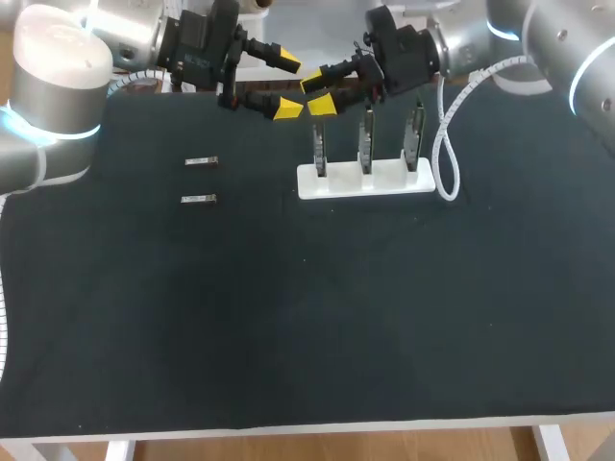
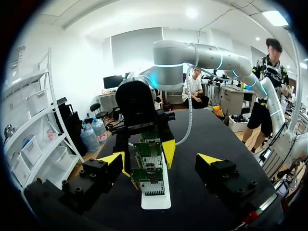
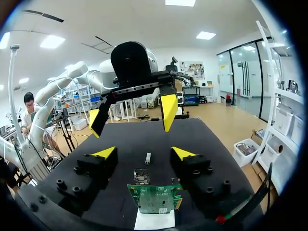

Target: Pick up the optical module with the left hand, and insert it into the network port with the right hand.

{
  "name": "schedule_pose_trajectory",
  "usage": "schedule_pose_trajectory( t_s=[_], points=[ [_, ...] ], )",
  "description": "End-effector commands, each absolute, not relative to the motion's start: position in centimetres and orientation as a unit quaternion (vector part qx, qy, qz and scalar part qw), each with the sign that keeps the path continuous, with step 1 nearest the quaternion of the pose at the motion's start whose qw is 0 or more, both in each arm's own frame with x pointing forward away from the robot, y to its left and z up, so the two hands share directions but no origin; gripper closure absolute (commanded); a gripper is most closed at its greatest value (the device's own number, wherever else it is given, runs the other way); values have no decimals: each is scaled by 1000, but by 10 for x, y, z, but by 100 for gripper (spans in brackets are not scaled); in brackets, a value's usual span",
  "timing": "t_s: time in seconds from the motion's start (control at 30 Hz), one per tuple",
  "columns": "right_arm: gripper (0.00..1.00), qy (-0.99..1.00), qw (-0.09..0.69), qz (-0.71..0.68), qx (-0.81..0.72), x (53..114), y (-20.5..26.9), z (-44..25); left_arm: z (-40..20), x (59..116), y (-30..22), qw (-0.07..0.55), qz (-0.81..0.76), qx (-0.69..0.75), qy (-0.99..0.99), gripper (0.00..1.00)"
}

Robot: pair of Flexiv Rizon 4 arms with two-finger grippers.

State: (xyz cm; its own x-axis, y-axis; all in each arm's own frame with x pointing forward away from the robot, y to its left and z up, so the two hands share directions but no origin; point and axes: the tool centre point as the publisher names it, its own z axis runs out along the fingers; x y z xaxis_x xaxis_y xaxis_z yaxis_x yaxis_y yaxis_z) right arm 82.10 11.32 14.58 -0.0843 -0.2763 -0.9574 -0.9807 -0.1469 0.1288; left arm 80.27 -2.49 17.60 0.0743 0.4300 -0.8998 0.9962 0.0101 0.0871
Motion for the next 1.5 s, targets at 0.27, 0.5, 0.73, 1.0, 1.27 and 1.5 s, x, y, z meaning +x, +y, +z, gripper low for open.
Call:
schedule_pose_trajectory(
  t_s=[0.27,0.5,0.73,1.0,1.27,1.5],
  points=[
    [0,512,317,529,-598,830,114,145,176,804,-25,404,-350,612,583,0],
    [0,512,317,529,-598,830,114,145,176,804,-25,404,-350,612,583,0],
    [0,501,332,520,-607,826,113,157,176,804,-25,404,-350,612,583,0],
    [0,505,332,512,-610,825,113,159,176,804,-25,404,-350,612,583,0],
    [100,505,332,512,-610,825,113,159,176,804,-25,404,-350,612,583,0],
    [100,505,332,512,-610,825,113,159,176,804,-25,404,-350,612,583,0]
  ],
)
